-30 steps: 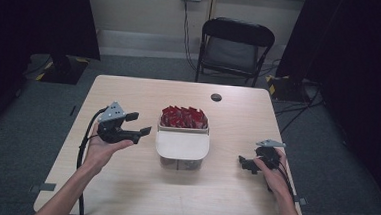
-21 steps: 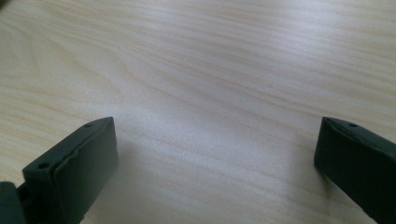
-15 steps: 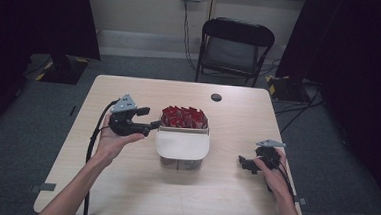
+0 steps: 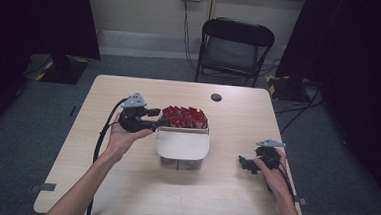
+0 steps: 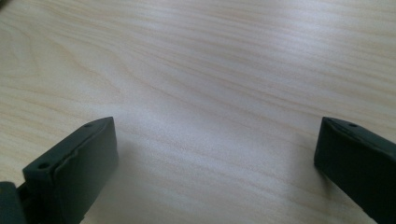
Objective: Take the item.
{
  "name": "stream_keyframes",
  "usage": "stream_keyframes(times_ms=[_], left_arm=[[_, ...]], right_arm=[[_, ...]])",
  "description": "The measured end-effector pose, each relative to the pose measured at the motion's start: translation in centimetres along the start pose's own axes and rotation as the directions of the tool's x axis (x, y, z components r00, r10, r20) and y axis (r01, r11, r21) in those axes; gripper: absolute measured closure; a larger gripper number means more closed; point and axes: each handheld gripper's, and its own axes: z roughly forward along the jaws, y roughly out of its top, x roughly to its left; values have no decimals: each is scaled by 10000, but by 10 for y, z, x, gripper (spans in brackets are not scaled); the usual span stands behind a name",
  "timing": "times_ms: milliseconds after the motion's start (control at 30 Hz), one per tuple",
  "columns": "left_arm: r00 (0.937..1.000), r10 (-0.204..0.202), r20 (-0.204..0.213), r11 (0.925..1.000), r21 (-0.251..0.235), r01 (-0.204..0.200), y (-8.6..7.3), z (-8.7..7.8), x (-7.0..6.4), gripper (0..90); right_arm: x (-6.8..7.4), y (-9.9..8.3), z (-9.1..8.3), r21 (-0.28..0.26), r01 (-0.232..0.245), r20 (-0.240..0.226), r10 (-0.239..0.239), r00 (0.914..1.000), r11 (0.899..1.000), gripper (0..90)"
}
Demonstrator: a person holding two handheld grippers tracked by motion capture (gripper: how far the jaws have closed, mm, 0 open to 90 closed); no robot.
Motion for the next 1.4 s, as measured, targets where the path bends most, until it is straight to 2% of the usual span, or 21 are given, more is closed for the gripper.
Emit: stream_keyframes(times_ms=[100,167,233,400,500,533,700,800,867,933,1133,1400], left_arm=[[9999,91,-78,9999,122,-90,-2,3,0,497],[9991,216,-370,9992,343,-203,-4,5,0,495],[9994,199,-290,9992,365,-188,-5,6,1,505],[9979,506,-412,9986,198,-498,-7,6,-1,543],[9975,543,-447,9985,142,-538,-7,5,0,566],[9980,467,-434,9989,79,-464,-8,4,1,626],[9993,206,-311,9998,6,-206,-8,2,4,666],[9998,34,-190,10000,-26,-34,-8,2,6,762],[9999,-32,-112,10000,-11,32,-8,2,7,778],[9998,-179,-65,9998,-14,179,-8,2,8,848],[9989,-476,-19,9989,-8,476,-9,1,12,894],[9983,-586,38,9983,-10,587,-9,1,12,899]], right_arm=[[0,0,0,0,-1,-2,1,10000,10000,0],[0,0,0,0,2,1,-2,10000,10000,0],[0,0,0,1,-1,1,1,10000,10000,0],[0,0,0,1,2,1,-2,10000,10000,0],[0,0,0,0,-1,0,1,10000,10000,0],[0,0,0,0,0,0,0,10000,10000,0],[0,0,0,1,1,-1,-1,10000,10000,0],[0,0,0,2,0,-1,0,10000,10000,0],[0,0,0,-1,0,0,0,10000,10000,0],[0,0,0,0,-1,1,1,10000,10000,0],[0,0,0,0,2,0,-2,10000,10000,0],[0,0,0,0,-1,-3,1,10000,10000,0]])
